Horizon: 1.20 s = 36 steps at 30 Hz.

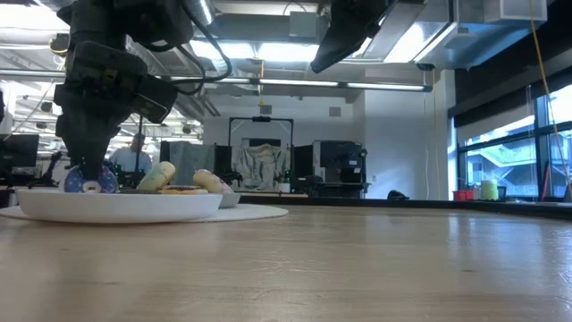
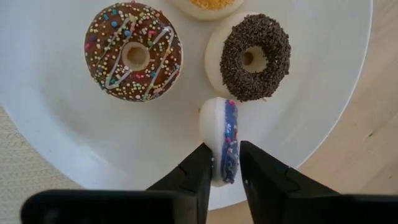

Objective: Pick & Place donuts
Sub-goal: Put the small blue donut on the white plate

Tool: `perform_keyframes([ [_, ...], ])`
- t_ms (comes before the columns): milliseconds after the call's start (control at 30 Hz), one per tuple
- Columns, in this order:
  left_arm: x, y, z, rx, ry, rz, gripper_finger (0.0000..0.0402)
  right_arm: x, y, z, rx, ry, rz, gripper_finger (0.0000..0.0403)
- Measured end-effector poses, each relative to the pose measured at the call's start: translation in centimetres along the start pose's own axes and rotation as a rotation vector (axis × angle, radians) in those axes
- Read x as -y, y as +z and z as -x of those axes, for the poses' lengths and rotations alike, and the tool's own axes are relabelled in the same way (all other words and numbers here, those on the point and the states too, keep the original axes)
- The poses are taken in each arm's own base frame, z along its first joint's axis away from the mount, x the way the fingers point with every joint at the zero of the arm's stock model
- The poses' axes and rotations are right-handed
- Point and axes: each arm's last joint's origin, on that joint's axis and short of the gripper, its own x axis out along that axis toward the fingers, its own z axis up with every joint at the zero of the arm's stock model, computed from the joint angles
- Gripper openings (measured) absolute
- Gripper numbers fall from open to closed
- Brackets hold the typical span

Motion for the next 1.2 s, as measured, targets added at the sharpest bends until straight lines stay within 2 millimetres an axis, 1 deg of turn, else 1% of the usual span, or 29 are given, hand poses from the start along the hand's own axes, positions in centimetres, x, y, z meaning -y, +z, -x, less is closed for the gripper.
perform_keyframes([
  [433, -0.29, -0.02, 0.04, -0.010, 0.023, 0.002, 0.0115, 0.00, 0.00, 0.00, 0.000, 0.001, -0.002, 0.0211],
  [667, -0.49, 0.32, 0.10, -0.005, 0.018, -0.011, 0.0148, -0.04, 0.00, -0.01, 0.000, 0.008, -0.025, 0.0211],
  [1200, -0.54, 0.21, 0.12, -0.028, 0.015, 0.002, 0.0231, -0.04, -0.08, -0.01, -0.008, 0.009, -0.022, 0.0211],
])
